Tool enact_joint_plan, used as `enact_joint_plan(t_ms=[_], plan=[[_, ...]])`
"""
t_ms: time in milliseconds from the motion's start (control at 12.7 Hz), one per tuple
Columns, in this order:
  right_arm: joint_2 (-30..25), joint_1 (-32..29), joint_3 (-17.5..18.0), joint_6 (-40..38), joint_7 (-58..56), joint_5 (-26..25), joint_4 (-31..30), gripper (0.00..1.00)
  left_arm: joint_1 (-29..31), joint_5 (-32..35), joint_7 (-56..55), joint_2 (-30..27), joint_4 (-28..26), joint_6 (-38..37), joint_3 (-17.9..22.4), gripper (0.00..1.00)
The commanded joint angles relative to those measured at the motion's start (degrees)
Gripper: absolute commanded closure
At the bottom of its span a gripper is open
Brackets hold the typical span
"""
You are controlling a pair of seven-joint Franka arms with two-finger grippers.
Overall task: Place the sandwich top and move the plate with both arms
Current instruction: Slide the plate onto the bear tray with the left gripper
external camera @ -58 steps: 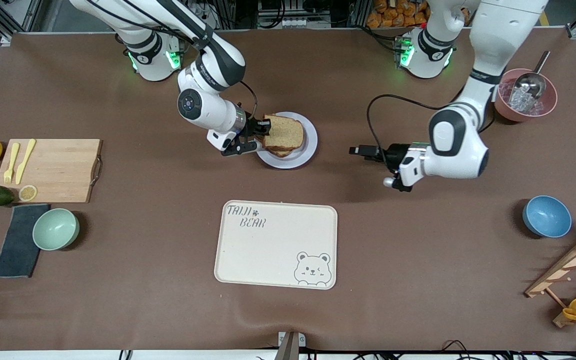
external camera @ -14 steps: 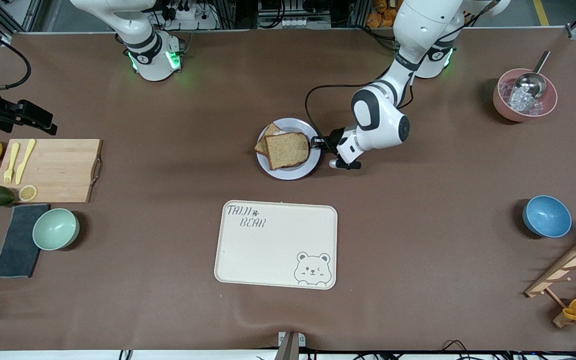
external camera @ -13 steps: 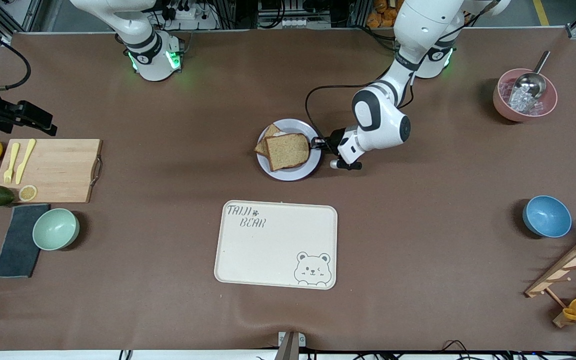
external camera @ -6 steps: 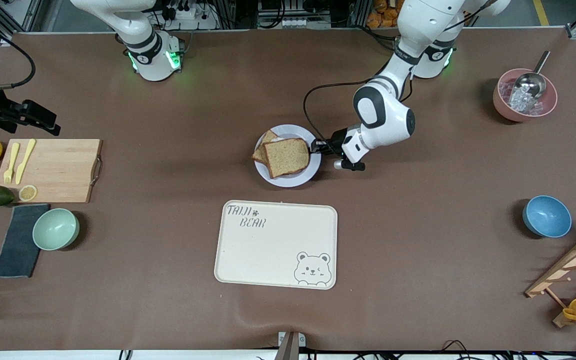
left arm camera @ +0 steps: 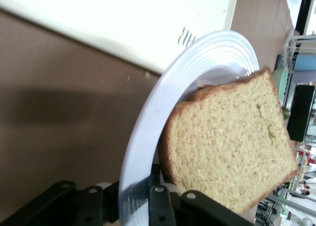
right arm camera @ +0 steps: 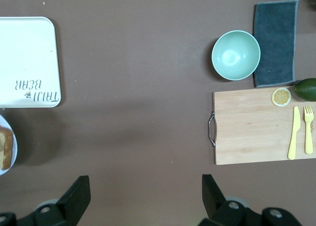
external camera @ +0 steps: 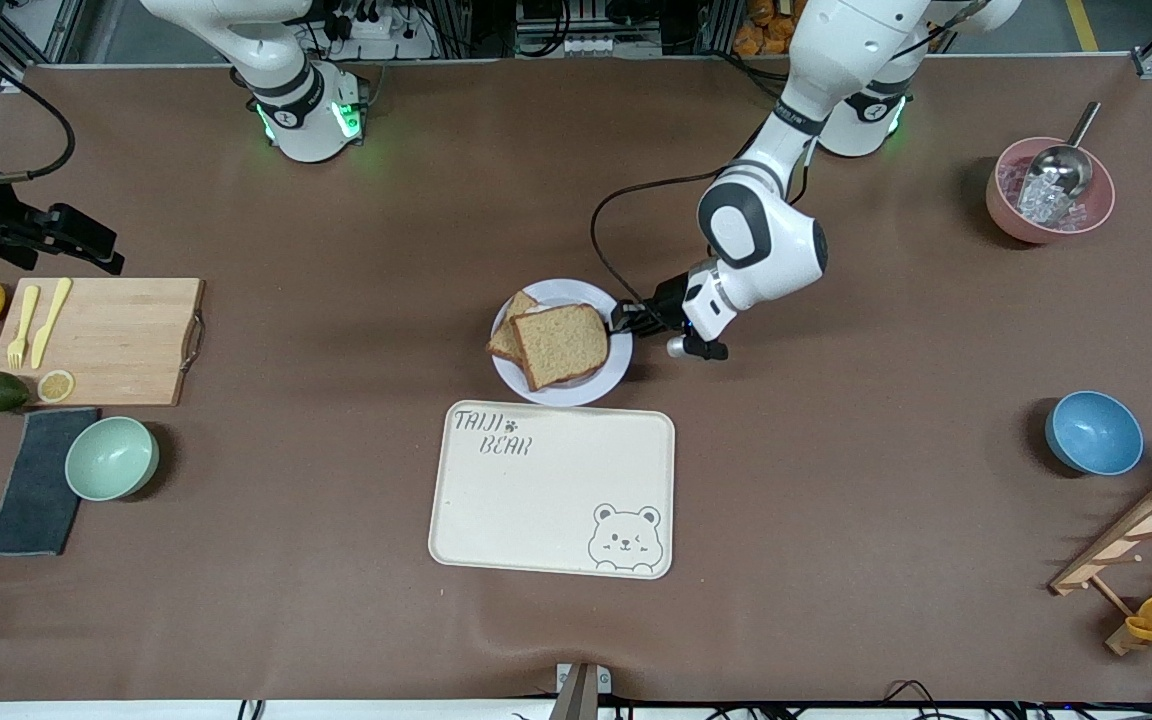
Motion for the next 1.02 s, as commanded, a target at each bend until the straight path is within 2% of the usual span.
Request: enact_joint_plan(t_ms=[0,157,472,707,943], plan=[[-1.33,-1.25,1.31,0.50,0.40,-1.07,-1.21,0.00,0.17,-1.17,-1.69,7.14,10.25,0.57,0.77,1.00],[-1.33,-1.25,1.31,0.50,0.14,-1.16,-1.21,0.00,0.26,4.60,-6.08,11.45,16.76,0.83,1.74,1.00],[-1.42,-1.60,0.78,-0.20,-0.04,-1.16,-1.21,0.00,0.61,23.14,-23.73,19.80,29.33,0.57,2.88,1.00],[-1.24,-1.86,0.69,-0.20,-0.04,-1.07,-1.47,0.00,1.49,25.11,-25.18,24.47,35.41,0.48,2.97,1.00],[-1.07,-1.77,0.69,-0.29,-0.04,-1.07,-1.56,0.00,1.58,25.11,-25.18,26.68,37.79,0.48,2.97,1.00]])
